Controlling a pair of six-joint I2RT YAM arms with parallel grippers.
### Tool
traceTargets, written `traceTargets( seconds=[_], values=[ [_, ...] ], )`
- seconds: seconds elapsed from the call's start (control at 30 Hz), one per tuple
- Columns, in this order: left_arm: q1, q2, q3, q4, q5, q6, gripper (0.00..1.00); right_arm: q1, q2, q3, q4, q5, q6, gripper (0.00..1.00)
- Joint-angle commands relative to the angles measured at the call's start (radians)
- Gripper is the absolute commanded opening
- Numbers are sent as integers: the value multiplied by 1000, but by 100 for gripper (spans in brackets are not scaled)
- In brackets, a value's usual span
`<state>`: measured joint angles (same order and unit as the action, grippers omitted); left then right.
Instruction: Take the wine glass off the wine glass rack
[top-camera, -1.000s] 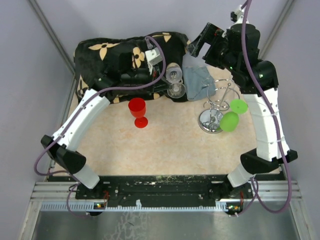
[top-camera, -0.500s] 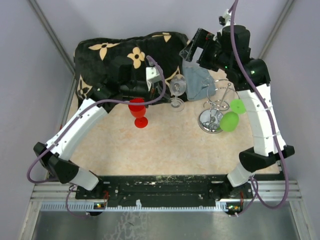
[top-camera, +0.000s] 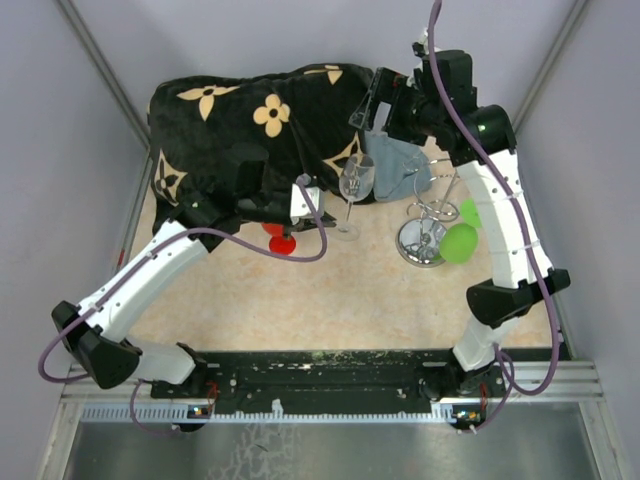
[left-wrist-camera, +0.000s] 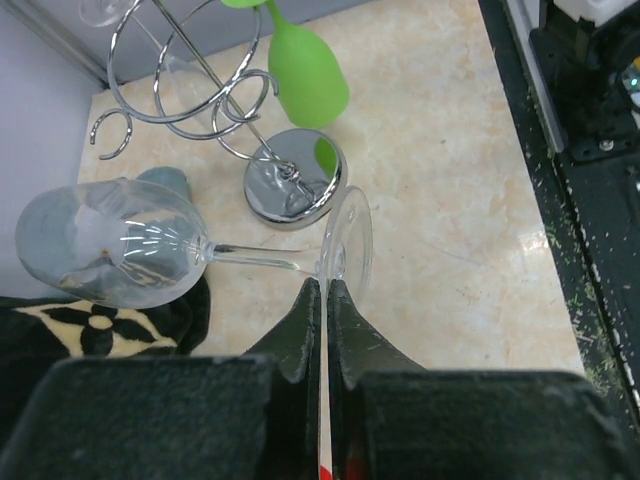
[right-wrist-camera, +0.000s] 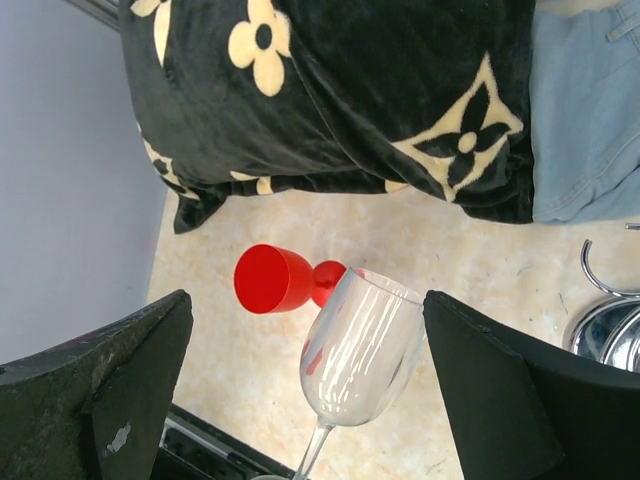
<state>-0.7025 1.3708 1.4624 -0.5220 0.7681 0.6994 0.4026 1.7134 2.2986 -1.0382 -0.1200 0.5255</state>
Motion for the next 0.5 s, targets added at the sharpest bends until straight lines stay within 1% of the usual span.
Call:
traceTargets(
  seconds=[0.0,0.23,0.47],
  values=[
    [-13,-60,-59,62,-2,187,0,-15,-24,39,4,-15,-32,98],
    [-23,-83,-123,62,17,299,0,-26,-22,50,-63,-38,-75,98],
    [-34,-147,-242,75,30,500,0,-32,-18,43,-126,-97,-107,98]
  ],
)
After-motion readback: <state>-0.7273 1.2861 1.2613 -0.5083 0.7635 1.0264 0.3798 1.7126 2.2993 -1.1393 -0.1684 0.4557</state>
